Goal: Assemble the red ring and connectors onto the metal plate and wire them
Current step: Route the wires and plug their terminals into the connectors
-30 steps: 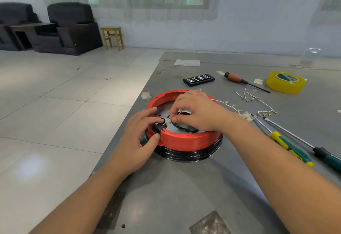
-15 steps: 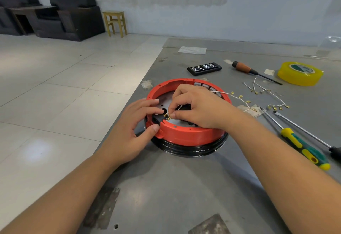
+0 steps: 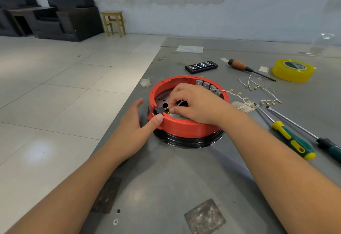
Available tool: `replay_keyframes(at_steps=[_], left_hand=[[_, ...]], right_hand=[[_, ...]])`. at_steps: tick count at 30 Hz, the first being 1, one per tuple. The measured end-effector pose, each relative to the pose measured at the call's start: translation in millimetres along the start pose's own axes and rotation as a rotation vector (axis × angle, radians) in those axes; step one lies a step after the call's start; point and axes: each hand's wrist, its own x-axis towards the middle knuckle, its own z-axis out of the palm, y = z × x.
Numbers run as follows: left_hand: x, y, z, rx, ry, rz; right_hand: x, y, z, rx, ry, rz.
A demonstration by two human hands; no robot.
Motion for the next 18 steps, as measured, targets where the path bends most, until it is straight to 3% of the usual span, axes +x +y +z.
replay_keyframes(at_steps=[3,10,14,18], left_hand=[[3,9,3,-0.116,-0.145,-0.142],[6,45,19,-0.779,-0.115,-0.321],[11,48,32,-0.874,0.004,-0.374],[12,40,39,-0.883,0.080,-0.312]], right_hand=[[-3,-1,-2,0.016,0.014,0.015],[-12,-2,-8,-0.028,0.115,0.053],[-16,-2,-10,-0.054,0.133,0.085],[-19,-4,-11,-0.157,0.195,0.066]])
